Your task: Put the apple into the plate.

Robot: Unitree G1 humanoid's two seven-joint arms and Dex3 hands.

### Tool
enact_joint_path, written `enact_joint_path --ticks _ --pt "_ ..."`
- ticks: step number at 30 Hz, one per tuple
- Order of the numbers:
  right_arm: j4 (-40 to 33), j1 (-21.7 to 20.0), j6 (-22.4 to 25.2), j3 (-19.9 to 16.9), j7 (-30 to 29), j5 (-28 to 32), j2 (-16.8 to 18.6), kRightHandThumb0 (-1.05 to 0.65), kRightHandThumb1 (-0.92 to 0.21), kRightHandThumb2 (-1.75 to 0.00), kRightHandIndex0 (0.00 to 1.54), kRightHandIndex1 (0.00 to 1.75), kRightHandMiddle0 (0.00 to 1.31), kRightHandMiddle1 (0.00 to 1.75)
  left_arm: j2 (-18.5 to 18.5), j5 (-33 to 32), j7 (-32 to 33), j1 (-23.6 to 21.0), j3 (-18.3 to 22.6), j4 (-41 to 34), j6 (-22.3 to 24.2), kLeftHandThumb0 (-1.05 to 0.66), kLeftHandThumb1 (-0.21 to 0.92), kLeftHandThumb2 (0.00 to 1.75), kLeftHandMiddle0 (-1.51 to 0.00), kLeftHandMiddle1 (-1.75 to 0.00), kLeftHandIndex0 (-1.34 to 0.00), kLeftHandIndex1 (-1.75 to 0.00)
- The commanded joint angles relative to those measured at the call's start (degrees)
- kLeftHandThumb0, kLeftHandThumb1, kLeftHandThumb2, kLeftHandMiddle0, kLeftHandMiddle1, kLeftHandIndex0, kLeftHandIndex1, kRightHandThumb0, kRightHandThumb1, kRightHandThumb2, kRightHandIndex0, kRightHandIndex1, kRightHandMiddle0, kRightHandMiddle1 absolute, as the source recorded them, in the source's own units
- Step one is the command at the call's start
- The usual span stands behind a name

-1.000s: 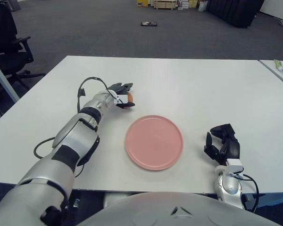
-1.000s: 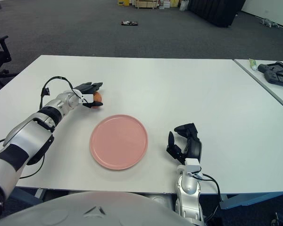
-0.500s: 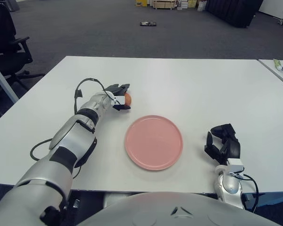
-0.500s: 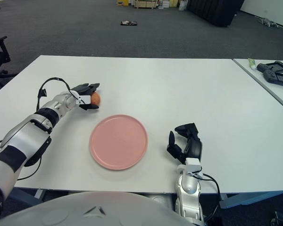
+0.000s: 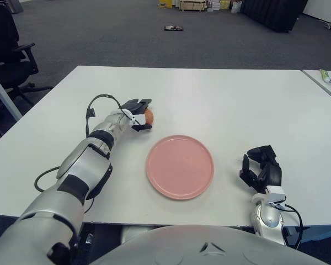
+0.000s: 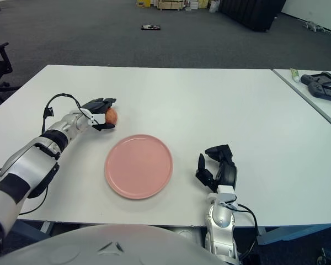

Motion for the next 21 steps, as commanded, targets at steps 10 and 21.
enact_joint_path --ticks 10,21 --pt "-0.5 -0.6 -0.6 0.0 -0.9 -1.1 -0.2 -0.40 -0.59 -0.98 0.63 1.58 0.40 1.75 -1.6 0.4 6.7 3.6 0.2 1.6 -2.5 -0.47 0.43 1.05 -0.21 -1.42 -0.20 -1.67" --pt "-1.2 -0.4 0.0 -0.1 -1.2 -0.8 0.1 -0.40 -0.59 -0.97 0.60 1.57 0.40 1.75 -3.0 2.4 13.5 2.9 -1.2 1.5 -3.3 -0.03 0.10 1.52 -0.78 -1.62 -0.58 -1.74"
